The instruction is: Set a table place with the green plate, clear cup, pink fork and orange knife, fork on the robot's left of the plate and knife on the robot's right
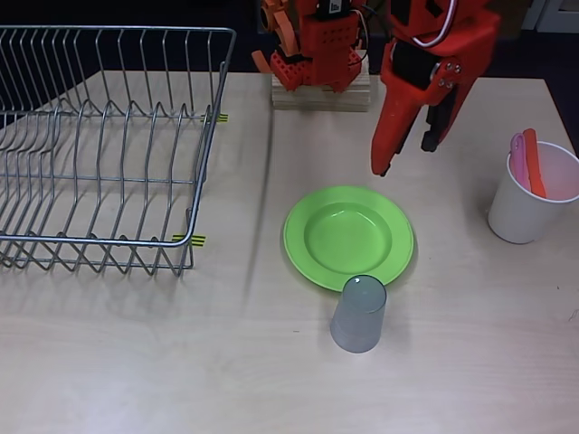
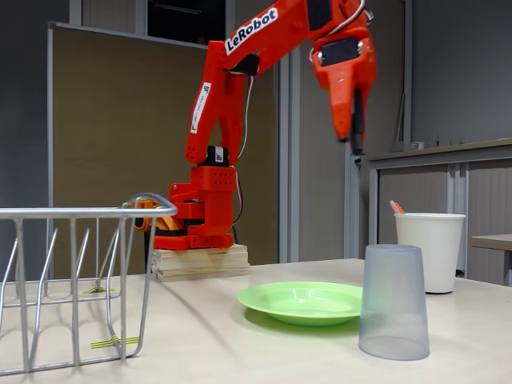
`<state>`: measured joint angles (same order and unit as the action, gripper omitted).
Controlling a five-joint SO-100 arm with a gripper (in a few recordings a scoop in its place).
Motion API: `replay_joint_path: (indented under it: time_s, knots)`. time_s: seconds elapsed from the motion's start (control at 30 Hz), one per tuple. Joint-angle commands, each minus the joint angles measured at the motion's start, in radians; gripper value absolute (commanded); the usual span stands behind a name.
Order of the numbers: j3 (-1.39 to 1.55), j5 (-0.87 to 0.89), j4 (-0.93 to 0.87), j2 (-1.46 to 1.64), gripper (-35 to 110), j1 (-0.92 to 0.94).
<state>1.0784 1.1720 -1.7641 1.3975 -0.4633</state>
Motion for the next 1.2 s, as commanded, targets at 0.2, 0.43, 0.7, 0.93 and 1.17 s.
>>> replay_joint_path:
  time_s: [0.2, 0.43, 0.7, 0.93, 1.17]
  knots:
    - [0.247, 0.069, 0.106, 0.184, 29, -0.172]
    - [0.252, -0.715, 0.264, 0.187, 73, -0.285]
    - [0.293, -1.017, 0.296, 0.202, 71, -0.337]
    - [0.322, -0.963, 0.304, 0.219, 42, -0.368]
    - [0.377, -0.848, 0.316, 0.215, 30, -0.433]
